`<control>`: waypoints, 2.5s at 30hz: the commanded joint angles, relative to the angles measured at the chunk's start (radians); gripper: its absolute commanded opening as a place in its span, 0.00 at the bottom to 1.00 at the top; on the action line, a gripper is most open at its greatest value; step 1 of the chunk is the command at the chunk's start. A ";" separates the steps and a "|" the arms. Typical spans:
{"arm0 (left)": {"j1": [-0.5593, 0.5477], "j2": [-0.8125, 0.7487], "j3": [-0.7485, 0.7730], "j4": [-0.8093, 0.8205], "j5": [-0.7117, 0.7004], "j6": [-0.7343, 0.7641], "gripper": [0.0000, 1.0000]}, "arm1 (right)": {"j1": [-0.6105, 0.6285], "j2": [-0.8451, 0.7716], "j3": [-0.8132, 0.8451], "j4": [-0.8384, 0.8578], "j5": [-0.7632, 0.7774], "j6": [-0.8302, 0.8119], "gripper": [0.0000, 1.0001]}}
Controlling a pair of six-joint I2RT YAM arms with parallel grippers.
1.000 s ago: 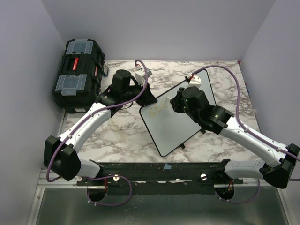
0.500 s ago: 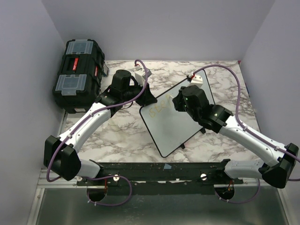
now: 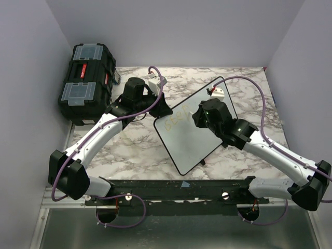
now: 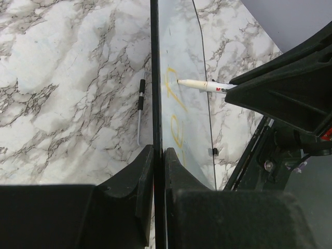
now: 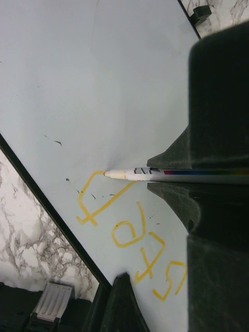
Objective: Write a sentence on the whiteboard
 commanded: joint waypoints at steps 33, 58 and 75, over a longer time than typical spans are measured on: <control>0.026 0.029 -0.041 0.095 0.056 0.039 0.00 | 0.001 -0.261 -0.002 -0.108 0.022 -0.004 0.01; 0.061 0.075 -0.141 0.127 0.085 0.070 0.00 | -0.001 -0.191 -0.090 -0.023 0.003 -0.006 0.01; 0.070 0.073 -0.175 0.158 0.078 0.081 0.13 | 0.000 -0.193 -0.120 -0.007 0.006 0.014 0.01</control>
